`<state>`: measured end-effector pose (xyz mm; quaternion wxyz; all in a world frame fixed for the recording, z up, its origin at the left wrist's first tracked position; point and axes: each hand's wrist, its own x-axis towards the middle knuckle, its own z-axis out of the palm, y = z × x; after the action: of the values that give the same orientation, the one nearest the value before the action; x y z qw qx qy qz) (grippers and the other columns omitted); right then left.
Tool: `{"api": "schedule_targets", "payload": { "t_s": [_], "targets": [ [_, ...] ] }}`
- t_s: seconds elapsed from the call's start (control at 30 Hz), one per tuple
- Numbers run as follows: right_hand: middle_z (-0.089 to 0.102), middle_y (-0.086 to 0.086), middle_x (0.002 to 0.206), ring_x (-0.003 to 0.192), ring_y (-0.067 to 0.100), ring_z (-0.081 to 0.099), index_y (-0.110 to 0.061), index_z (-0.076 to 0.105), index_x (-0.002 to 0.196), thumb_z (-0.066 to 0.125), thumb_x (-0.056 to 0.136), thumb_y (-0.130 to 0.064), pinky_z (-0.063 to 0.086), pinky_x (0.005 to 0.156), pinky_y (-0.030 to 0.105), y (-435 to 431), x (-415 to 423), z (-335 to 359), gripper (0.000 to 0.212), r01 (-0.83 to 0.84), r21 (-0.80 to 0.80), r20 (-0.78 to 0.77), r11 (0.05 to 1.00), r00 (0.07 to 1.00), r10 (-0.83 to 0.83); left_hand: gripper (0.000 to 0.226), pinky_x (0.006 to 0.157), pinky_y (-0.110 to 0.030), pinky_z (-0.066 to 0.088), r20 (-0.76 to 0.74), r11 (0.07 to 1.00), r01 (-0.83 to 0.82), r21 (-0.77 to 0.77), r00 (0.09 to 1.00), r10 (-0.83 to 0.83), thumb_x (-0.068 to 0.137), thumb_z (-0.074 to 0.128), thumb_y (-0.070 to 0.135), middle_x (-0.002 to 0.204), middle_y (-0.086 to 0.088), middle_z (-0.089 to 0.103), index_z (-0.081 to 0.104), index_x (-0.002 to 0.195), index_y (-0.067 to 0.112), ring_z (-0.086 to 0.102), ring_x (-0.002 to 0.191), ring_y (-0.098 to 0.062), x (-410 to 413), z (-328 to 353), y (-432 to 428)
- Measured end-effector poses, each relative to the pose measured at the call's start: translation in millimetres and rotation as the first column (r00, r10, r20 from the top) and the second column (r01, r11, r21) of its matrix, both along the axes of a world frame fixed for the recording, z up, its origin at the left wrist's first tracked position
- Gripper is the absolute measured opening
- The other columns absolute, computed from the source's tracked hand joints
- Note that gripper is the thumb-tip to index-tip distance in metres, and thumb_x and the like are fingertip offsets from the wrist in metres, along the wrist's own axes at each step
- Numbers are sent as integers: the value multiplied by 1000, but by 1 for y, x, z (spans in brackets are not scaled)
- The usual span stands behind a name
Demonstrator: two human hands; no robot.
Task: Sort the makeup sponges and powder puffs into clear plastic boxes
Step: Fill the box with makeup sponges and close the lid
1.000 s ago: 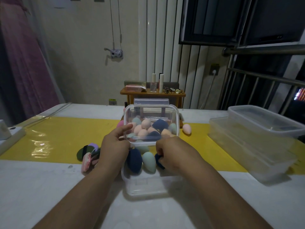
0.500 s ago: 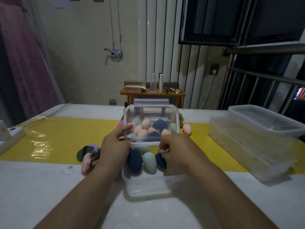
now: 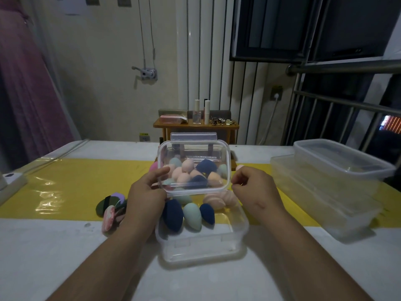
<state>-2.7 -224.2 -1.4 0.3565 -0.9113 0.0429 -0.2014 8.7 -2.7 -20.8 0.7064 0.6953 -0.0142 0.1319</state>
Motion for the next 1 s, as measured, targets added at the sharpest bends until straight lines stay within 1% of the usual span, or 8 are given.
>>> {"api": "schedule_targets", "payload": {
  "t_s": [0.27, 0.33, 0.4, 0.5, 0.67, 0.83, 0.9, 1.0],
  "targets": [
    [67, -1, 93, 87, 19, 60, -24, 67, 85, 66, 86, -8, 42, 69, 26, -15, 12, -13, 15, 55, 44, -68, 997, 996, -52, 64, 79, -31, 58, -14, 1000, 1, 11, 1000, -1, 81, 52, -21, 112, 10, 67, 68, 105, 37, 63, 100, -9, 1, -1, 1],
    [67, -2, 101, 89, 18, 60, -25, 68, 98, 69, 87, -12, 43, 73, 25, -18, 15, -17, 17, 17, 59, -122, 998, 993, -9, 64, 76, -30, 58, -22, 1000, 8, 8, 1000, -8, 82, 52, -21, 113, 9, 67, 68, 106, 36, 62, 100, -8, 1, -1, 1],
    [65, -5, 107, 94, 16, 59, -27, 66, 113, 71, 88, -20, 43, 77, 26, -20, 16, -21, 26, -33, 65, -179, 997, 983, 44, 64, 76, -29, 58, -21, 1000, 12, 8, 1000, -12, 82, 52, -20, 114, 8, 66, 68, 107, 36, 62, 101, -9, 0, 0, 1],
    [65, -5, 113, 100, 15, 59, -25, 64, 122, 62, 94, -24, 44, 81, 27, -20, 20, -24, 28, -76, 75, -211, 994, 973, 90, 63, 76, -28, 58, -17, 1000, 15, 12, 1000, -15, 82, 53, -20, 114, 8, 67, 68, 109, 34, 63, 100, -9, 1, -1, 1],
    [68, 1, 116, 100, 17, 63, -24, 63, 125, 61, 94, -38, 48, 77, 27, -21, 25, -31, 33, -117, 59, -317, 991, 940, 130, 62, 67, -23, 56, -13, 1000, 6, 13, 1000, -6, 80, 53, -21, 108, 10, 68, 69, 113, 29, 65, 91, -5, 1, 0, 1],
    [68, 2, 115, 99, 18, 64, -24, 61, 126, 63, 93, -41, 50, 78, 28, -23, 27, -31, 37, -123, 44, -343, 991, 930, 131, 61, 70, -21, 56, -3, 1000, 7, 5, 1000, -7, 81, 52, -21, 109, 13, 66, 68, 114, 27, 63, 92, -1, 0, 1, 0],
    [67, 2, 112, 97, 19, 63, -26, 59, 125, 64, 92, -40, 50, 78, 29, -23, 26, -31, 36, -108, 58, -334, 992, 935, 121, 61, 66, -17, 56, -5, 1000, 7, 7, 1000, -7, 81, 52, -21, 108, 13, 67, 68, 115, 27, 63, 91, -1, 0, 1, 0],
    [63, -1, 106, 90, 19, 62, -28, 56, 114, 59, 95, -32, 51, 78, 34, -23, 24, -29, 20, -26, 94, -244, 995, 969, 49, 61, 67, -19, 57, -9, 1000, 7, 12, 1000, -7, 81, 52, -20, 109, 11, 67, 69, 115, 28, 64, 93, -4, 2, -1, 1]
  ]
}}
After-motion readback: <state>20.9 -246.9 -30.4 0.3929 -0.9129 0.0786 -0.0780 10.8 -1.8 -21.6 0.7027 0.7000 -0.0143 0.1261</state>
